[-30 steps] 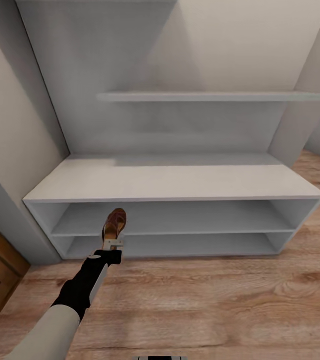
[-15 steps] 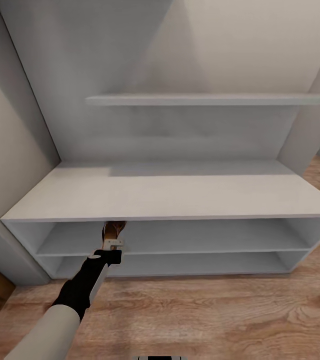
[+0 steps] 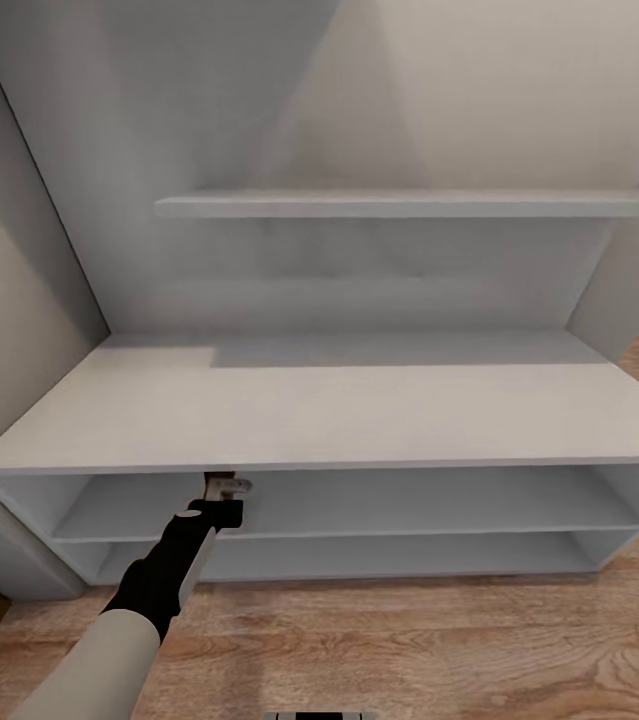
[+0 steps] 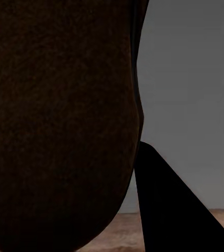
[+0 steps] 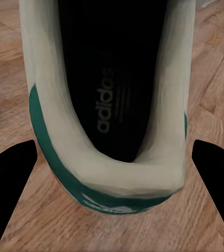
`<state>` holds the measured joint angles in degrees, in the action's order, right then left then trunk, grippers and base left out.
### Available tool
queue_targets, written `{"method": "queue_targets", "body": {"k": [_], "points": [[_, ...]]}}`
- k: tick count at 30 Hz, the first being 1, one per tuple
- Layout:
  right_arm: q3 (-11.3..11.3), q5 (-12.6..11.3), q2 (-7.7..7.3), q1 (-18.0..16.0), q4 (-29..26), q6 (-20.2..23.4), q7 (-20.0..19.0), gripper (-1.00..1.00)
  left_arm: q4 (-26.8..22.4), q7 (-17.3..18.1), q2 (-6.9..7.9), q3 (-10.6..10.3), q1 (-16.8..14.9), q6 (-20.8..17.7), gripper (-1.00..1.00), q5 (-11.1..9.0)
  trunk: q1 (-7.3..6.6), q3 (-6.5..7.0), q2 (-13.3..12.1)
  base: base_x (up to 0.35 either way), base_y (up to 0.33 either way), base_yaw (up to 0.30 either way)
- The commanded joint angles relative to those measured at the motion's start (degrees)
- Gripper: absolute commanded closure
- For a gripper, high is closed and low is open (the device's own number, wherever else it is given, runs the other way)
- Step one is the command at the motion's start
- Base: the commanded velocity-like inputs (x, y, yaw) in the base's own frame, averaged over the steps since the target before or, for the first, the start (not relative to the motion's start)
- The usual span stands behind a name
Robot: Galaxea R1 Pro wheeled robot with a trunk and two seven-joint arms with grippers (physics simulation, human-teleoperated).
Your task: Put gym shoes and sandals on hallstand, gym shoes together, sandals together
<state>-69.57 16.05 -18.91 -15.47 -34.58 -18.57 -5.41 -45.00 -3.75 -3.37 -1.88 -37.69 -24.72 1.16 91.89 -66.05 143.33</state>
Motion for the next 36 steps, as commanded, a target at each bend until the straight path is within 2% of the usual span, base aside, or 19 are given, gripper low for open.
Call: {"method": "queue_targets", "body": {"k": [1, 6, 7, 20, 31, 36], "points": [[-0.48, 0.30, 0.01, -0.10, 0.03, -0.25, -0.57, 1.00, -0.08, -0.10, -0.02, -0.17, -0.02, -0.37, 1.00, 0.28, -0.01, -0.05, 0.02, 0.006, 0.000, 0.000], [-0.48, 0.30, 0.01, -0.11, -0.01, -0.24, -0.57, 1.00, -0.08, -0.07, -0.02, -0.19, -0.03, -0.40, 1.00, 0.28, -0.01, -0.05, 0.02, 0.002, 0.000, 0.000], [-0.48, 0.30, 0.01, -0.10, -0.01, -0.24, -0.57, 1.00, -0.08, -0.09, 0.00, -0.17, -0.06, -0.44, -1.00, 0.30, -0.01, -0.05, 0.02, 0.000, 0.000, 0.000], [-0.48, 0.30, 0.01, -0.09, 0.00, -0.24, -0.57, 1.00, -0.08, -0.30, 0.29, -0.12, 0.06, -0.28, -1.00, 0.42, -0.01, -0.05, 0.02, -0.007, 0.000, 0.000], [-0.48, 0.30, 0.01, -0.10, -0.01, -0.24, -0.57, 1.00, -0.08, -0.15, 0.23, -0.27, 0.24, -0.01, -1.00, 0.37, -0.01, -0.05, 0.02, -0.291, 0.045, 0.000], [-0.48, 0.30, 0.01, -0.09, 0.02, -0.24, -0.57, 1.00, -0.08, -0.04, 0.16, 0.05, 0.38, 3.37, -1.00, 0.12, -0.01, -0.05, 0.02, -0.333, 0.004, 0.000]]}}
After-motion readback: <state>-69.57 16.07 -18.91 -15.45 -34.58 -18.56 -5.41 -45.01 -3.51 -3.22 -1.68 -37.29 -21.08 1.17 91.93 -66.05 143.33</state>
